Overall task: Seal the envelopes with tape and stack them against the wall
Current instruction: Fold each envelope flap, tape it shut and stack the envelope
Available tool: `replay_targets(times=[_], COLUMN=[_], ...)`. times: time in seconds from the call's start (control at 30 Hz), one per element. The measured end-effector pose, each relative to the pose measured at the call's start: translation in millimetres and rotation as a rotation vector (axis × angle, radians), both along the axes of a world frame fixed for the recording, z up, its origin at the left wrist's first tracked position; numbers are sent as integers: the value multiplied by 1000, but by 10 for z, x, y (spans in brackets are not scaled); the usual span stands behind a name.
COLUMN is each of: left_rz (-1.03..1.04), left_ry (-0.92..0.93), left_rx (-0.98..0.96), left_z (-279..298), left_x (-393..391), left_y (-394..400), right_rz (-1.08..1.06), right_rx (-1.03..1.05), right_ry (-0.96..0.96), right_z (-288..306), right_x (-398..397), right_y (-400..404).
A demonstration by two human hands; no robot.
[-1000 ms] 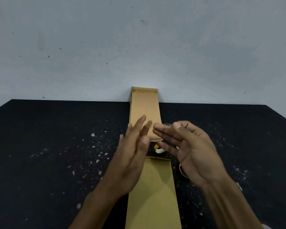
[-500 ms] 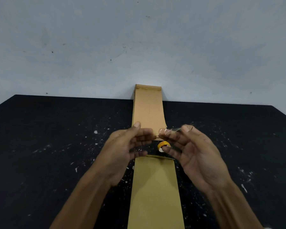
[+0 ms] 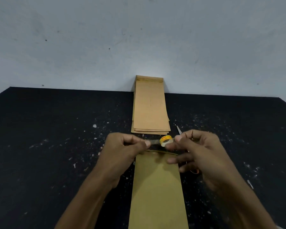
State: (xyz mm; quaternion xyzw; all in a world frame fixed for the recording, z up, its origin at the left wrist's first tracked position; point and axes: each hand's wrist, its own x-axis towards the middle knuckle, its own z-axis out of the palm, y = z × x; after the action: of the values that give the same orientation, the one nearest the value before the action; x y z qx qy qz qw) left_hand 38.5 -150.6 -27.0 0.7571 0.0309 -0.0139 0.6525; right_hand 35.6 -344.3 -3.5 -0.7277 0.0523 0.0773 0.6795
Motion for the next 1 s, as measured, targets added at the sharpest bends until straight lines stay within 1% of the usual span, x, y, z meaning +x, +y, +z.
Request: replay_targets(times=[0.07,0.2,0.5,0.63,0.8,1.0], left_rz=[40,33,85,159,293,304], left_ry=[-31,-40,-23,-51,-119,-198], left_rx=[17,76,308,291,364,432], left_z=[-13,-70,-248,-252,-310,-367], left_x=[-13,-27,-33,-64,-58,-52], left_y=[9,-12,-30,-111,-185,-202], right_rz=[-40,-66,-74,-111,-134,-149], right_rx=[-99,-191,-360,-398,-515,-602], right_ry=[-44,-82,-59,-83,-113,-148], right_z=[-25,-136,-391,-391,-440,-505], right_x=[-3,26,56,43,33,21], right_y=[-15,-14,0,31,101,167])
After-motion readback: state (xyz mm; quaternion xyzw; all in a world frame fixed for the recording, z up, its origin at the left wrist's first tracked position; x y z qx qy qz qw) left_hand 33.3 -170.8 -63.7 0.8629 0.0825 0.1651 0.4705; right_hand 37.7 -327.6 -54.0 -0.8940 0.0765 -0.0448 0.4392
